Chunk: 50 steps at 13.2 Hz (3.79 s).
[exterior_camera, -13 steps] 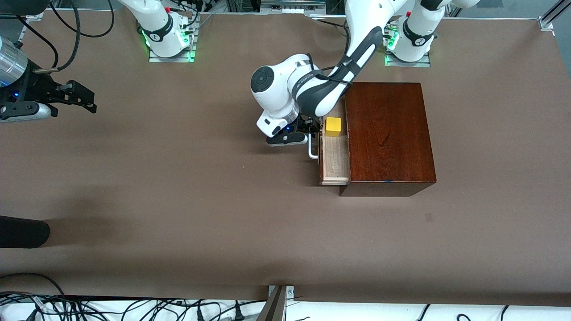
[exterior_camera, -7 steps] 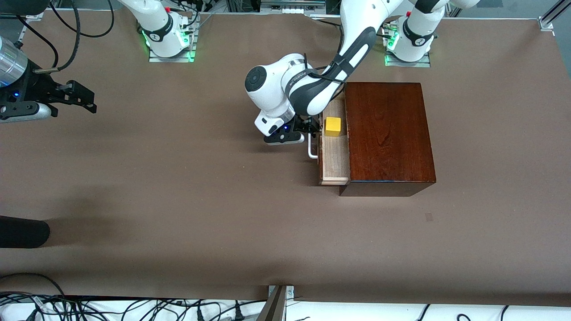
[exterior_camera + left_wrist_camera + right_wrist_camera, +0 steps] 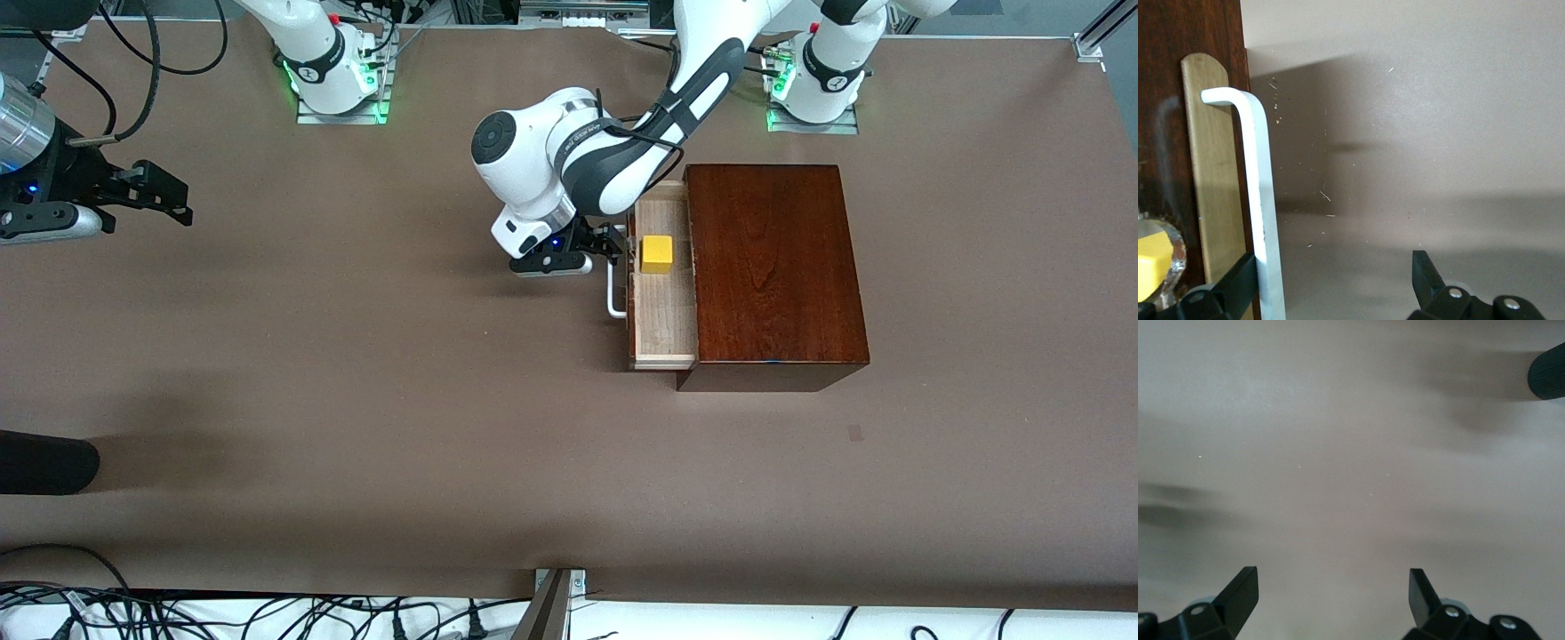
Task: Open drawer, take yellow block, close drawer
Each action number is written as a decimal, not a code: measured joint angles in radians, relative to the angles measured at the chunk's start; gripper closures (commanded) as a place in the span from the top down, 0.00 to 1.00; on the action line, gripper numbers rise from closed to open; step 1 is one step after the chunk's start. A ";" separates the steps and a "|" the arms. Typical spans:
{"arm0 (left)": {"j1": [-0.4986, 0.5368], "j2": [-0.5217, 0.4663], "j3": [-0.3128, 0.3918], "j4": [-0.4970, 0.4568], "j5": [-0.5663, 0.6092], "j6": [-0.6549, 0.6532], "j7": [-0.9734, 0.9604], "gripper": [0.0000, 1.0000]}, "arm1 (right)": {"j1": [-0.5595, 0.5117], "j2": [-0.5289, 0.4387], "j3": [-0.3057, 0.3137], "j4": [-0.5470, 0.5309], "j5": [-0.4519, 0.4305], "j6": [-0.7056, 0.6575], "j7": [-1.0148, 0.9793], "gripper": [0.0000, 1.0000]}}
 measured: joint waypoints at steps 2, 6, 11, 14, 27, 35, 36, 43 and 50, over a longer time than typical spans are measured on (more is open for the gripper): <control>-0.001 0.000 -0.006 0.017 -0.002 -0.028 0.013 1.00 | 0.000 0.000 0.000 0.000 0.000 0.000 0.000 1.00; 0.020 -0.036 -0.008 0.129 -0.129 -0.147 0.084 1.00 | 0.000 0.000 0.000 0.000 0.000 0.000 0.000 1.00; 0.229 -0.246 0.002 0.163 -0.214 -0.284 0.236 1.00 | 0.000 0.000 0.001 0.000 0.000 0.000 0.000 1.00; 0.421 -0.341 0.002 0.161 -0.224 -0.378 0.416 1.00 | 0.000 0.001 0.004 0.000 0.000 -0.001 0.000 1.00; 0.662 -0.679 0.234 -0.273 -0.373 -0.148 1.036 1.00 | 0.491 0.164 0.047 0.054 0.003 0.025 -0.001 1.00; 0.784 -0.784 0.125 -0.395 -0.373 -0.123 1.039 1.00 | 0.796 0.493 0.047 0.355 -0.016 0.230 -0.150 1.00; 0.782 -0.790 0.119 -0.396 -0.373 -0.124 1.039 1.00 | 0.818 0.523 0.047 0.365 -0.016 0.271 -0.161 1.00; 0.712 -0.797 0.202 -0.407 -0.373 -0.125 1.041 1.00 | 0.884 0.736 0.044 0.525 -0.043 0.365 -0.343 1.00; 0.707 -0.797 0.204 -0.407 -0.373 -0.125 1.041 1.00 | 0.892 0.827 0.042 0.564 -0.088 0.403 -0.420 1.00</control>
